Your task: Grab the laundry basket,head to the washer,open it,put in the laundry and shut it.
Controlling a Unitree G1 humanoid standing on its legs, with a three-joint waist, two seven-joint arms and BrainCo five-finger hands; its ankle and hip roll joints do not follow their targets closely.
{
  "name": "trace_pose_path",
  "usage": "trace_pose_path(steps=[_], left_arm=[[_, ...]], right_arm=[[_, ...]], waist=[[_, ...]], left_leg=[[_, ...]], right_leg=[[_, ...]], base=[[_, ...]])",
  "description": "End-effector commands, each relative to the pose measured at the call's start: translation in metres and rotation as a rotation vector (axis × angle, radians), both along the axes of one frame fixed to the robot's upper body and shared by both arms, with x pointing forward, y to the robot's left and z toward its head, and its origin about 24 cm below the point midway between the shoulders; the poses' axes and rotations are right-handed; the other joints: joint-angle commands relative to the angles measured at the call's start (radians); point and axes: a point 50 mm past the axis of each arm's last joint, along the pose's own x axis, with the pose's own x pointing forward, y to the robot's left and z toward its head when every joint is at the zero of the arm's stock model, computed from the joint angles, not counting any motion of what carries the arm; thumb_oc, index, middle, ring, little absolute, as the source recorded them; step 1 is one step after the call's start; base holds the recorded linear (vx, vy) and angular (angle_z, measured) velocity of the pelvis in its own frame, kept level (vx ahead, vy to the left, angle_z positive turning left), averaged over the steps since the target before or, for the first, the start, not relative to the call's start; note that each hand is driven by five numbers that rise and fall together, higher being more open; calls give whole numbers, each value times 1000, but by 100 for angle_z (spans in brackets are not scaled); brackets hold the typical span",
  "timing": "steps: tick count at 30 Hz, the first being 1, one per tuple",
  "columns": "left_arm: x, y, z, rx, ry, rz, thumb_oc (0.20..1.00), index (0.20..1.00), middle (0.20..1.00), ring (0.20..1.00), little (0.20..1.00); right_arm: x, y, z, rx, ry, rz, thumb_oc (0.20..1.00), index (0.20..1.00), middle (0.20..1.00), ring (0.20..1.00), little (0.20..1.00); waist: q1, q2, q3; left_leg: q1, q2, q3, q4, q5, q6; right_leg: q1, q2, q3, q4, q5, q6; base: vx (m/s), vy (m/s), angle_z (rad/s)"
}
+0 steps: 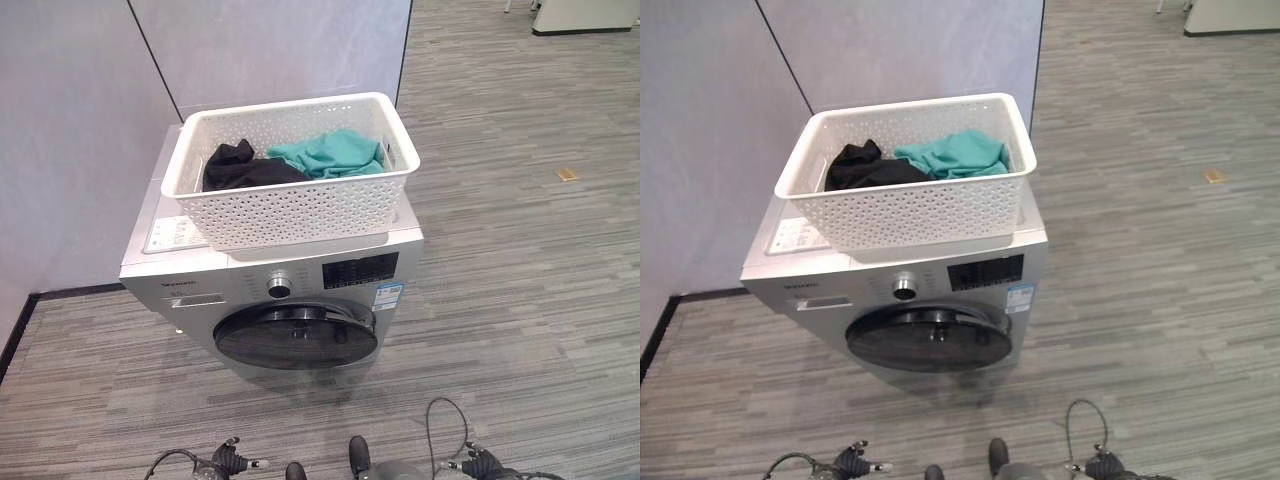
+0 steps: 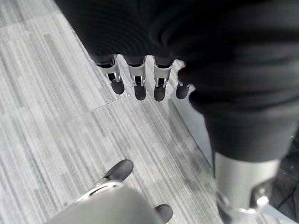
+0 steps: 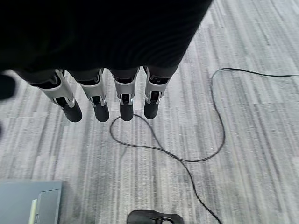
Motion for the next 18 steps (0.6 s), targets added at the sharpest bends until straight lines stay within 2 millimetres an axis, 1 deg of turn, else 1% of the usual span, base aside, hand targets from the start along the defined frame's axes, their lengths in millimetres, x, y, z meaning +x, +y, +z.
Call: trace_pose_path(steps=[1, 2, 4, 5, 6, 8, 9, 10, 11, 13, 14, 15, 16, 17, 18], left_arm=[[7, 29, 7, 91, -22, 32, 1000, 1000, 1000, 1000, 1000], [4, 31, 7, 97, -14, 39, 1000, 1000, 1000, 1000, 1000], [3, 32, 7, 100, -10, 41, 1000, 1000, 1000, 1000, 1000], [-3, 35, 6, 107, 5, 52, 1000, 1000, 1000, 1000, 1000], [-3, 35, 6, 107, 5, 52, 1000, 1000, 1000, 1000, 1000], [-9, 36, 5, 111, 24, 51, 1000, 1000, 1000, 1000, 1000], [-12, 35, 4, 113, 33, 46, 1000, 1000, 1000, 1000, 1000], [-12, 35, 4, 113, 33, 46, 1000, 1000, 1000, 1000, 1000], [-15, 33, 3, 109, 43, 33, 1000, 1000, 1000, 1000, 1000], [-18, 31, 2, 105, 52, 21, 1000, 1000, 1000, 1000, 1000], [-18, 30, 2, 102, 53, 16, 1000, 1000, 1000, 1000, 1000], [-18, 30, 2, 102, 53, 16, 1000, 1000, 1000, 1000, 1000], [-20, 28, 1, 98, 61, 4, 1000, 1000, 1000, 1000, 1000], [-20, 28, 1, 98, 61, 4, 1000, 1000, 1000, 1000, 1000], [-20, 28, 1, 97, 61, 1, 1000, 1000, 1000, 1000, 1000]], right_arm=[[21, 1, 9, -31, -96, 63, 1000, 1000, 1000, 1000, 1000], [26, -2, 13, -40, -126, 60, 1000, 1000, 1000, 1000, 1000], [27, -4, 15, -45, -138, 61, 1000, 1000, 1000, 1000, 1000], [38, -6, 23, -58, -193, 80, 1000, 1000, 1000, 1000, 1000], [38, -6, 23, -58, -193, 80, 1000, 1000, 1000, 1000, 1000], [55, -11, 38, -88, -274, 125, 1000, 1000, 1000, 1000, 1000], [60, -12, 42, -93, -296, 138, 1000, 1000, 1000, 1000, 1000], [60, -12, 42, -93, -296, 138, 1000, 1000, 1000, 1000, 1000], [70, -15, 51, -109, -336, 166, 1000, 1000, 1000, 1000, 1000], [85, -15, 61, -127, -379, 212, 1000, 1000, 1000, 1000, 1000], [91, -14, 65, -135, -393, 239, 1000, 1000, 1000, 1000, 1000], [91, -14, 65, -135, -393, 239, 1000, 1000, 1000, 1000, 1000], [103, -13, 74, -153, -423, 284, 1000, 1000, 1000, 1000, 1000], [103, -13, 74, -153, -424, 285, 1000, 1000, 1000, 1000, 1000], [108, -13, 77, -160, -435, 300, 1000, 1000, 1000, 1000, 1000]], waist=[[-1, -86, -25], [1, -88, -26], [2, -89, -26], [4, -92, -26], [4, -92, -26], [12, -97, -25], [14, -99, -26], [14, -99, -26], [20, -102, -23], [29, -106, -20], [33, -107, -20], [32, -106, -20], [41, -108, -17], [40, -107, -18], [43, -108, -16]], left_leg=[[8, -55, -10, 28, -73, 19], [9, -54, -12, 21, -71, 19], [10, -55, -15, 16, -68, 19], [7, -56, -18, 12, -65, 18], [7, -56, -18, 12, -65, 18], [6, -57, -25, 3, -61, 19], [6, -57, -27, -1, -60, 19], [6, -57, -27, -1, -60, 19], [2, -58, -31, -3, -58, 19], [-6, -58, -38, -6, -53, 19], [-10, -58, -41, -9, -51, 19], [-11, -58, -41, -9, -51, 19], [-19, -56, -47, -13, -47, 19], [-20, -56, -47, -13, -47, 19], [-24, -56, -50, -14, -45, 18]], right_leg=[[63, -47, 36, -45, -50, 119], [63, -48, 34, -47, -49, 121], [63, -49, 31, -49, -48, 122], [60, -49, 27, -52, -48, 124], [60, -49, 27, -52, -48, 124], [61, -51, 17, -54, -49, 127], [61, -51, 15, -56, -49, 127], [61, -51, 15, -56, -49, 127], [58, -52, 9, -57, -46, 130], [51, -52, 3, -60, -41, 132], [48, -52, 1, -61, -40, 132], [47, -52, 0, -61, -40, 132], [41, -53, -5, -65, -38, 133], [41, -53, -5, -65, -38, 132], [38, -53, -8, -65, -38, 133]], base=[[0, 0, 0], [0, 0, 0], [0, 0, 0], [-1, 13, 3], [5, 16, 3], [11, 9, 6], [8, 5, 12], [3, 4, 13], [-18, 3, 13], [-28, -5, 8], [-15, -7, 3], [0, 0, 0], [-4, 1, 6], [-4, -2, 5], [-10, -8, 4]])
